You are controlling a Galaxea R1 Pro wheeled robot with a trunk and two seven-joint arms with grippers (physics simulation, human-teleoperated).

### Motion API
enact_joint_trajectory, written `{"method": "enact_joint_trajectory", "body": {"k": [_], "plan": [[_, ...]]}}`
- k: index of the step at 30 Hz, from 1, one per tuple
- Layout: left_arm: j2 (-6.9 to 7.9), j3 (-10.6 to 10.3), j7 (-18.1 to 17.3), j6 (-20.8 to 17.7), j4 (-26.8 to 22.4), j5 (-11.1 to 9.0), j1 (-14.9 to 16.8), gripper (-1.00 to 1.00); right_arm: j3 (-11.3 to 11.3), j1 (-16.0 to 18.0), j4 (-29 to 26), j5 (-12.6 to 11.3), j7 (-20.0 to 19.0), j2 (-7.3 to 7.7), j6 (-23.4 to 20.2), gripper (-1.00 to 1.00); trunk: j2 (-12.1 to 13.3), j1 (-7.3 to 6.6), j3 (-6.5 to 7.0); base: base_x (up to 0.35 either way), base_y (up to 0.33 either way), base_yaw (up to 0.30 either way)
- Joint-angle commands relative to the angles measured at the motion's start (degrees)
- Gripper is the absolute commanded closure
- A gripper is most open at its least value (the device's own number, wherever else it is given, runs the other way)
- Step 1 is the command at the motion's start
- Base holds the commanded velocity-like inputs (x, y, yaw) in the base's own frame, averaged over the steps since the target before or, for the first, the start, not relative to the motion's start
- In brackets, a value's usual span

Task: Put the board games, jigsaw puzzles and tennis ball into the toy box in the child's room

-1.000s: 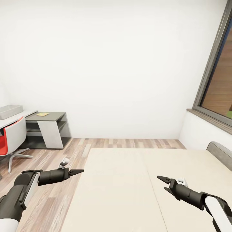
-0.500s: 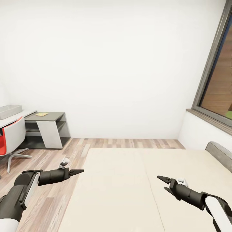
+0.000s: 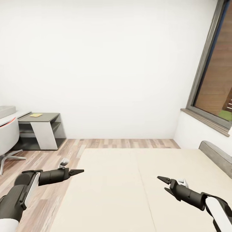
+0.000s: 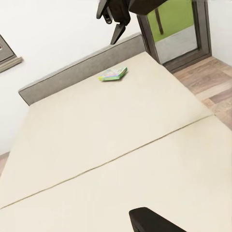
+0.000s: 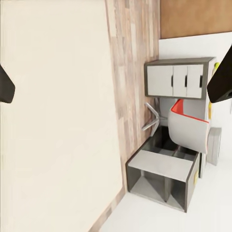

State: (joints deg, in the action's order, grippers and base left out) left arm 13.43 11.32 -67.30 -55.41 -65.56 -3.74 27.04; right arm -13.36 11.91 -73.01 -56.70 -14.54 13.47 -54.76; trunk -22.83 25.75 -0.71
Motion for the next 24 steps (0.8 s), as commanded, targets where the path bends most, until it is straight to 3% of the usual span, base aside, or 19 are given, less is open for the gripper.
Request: {"method": "enact_joint_trajectory", "body": {"k": [1,24], "plan": [[0.01,0.0,0.0,-0.5,0.0,-0.2,0.0,-1.0,-0.1,0.0,0.0,0.5,-0.6,-0.02,-0.2,-1.0,-0.1,0.03,-0.06,0.0,-0.158,-0.046],[0.01,0.0,0.0,-0.5,0.0,-0.2,0.0,-1.0,0.0,0.0,0.0,0.5,-0.6,0.01,-0.3,-1.0,-0.1,0.03,-0.03,0.0,-0.158,-0.007]]}}
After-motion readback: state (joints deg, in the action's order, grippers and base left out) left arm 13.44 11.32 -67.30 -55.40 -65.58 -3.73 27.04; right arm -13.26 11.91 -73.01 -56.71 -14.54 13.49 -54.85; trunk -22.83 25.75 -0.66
